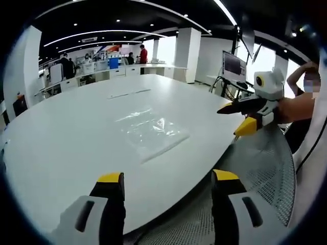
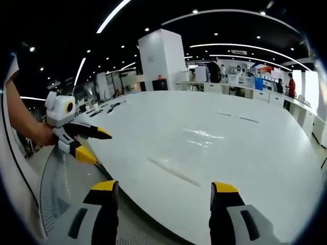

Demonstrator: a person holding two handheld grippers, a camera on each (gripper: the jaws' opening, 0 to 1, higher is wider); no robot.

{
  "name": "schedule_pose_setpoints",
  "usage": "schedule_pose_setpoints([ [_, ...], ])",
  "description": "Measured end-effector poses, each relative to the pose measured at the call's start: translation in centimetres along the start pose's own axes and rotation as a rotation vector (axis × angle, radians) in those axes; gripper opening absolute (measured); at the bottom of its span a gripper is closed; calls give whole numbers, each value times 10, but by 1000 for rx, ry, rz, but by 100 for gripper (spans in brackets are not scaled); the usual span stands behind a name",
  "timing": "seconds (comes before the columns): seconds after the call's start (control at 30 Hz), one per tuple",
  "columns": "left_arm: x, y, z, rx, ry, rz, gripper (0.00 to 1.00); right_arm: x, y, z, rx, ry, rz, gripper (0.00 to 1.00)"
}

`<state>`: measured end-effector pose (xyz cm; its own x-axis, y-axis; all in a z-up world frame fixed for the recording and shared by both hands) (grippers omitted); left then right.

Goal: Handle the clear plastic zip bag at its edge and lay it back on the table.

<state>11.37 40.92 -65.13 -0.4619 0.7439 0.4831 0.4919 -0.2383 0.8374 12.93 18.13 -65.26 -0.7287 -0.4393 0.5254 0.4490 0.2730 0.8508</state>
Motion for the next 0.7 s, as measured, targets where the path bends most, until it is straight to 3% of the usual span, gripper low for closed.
schedule_pose_setpoints([
  [0.7,-1,-5,3,-4,-7,16,66,2,3,1,-6,-10,-5,72],
])
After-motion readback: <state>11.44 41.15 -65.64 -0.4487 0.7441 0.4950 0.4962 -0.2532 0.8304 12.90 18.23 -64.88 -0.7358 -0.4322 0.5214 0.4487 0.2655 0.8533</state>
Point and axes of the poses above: the point that each gripper's makers call its tool centre point, and the gripper's own axes: x roughly backward along the fingers, z roughly to its left, y roughly out of its top, the point moved 5 cm from there along x, roughly backward along the fingers, and after that the axes turned 15 degrees about -y, right-handed, at the moved point
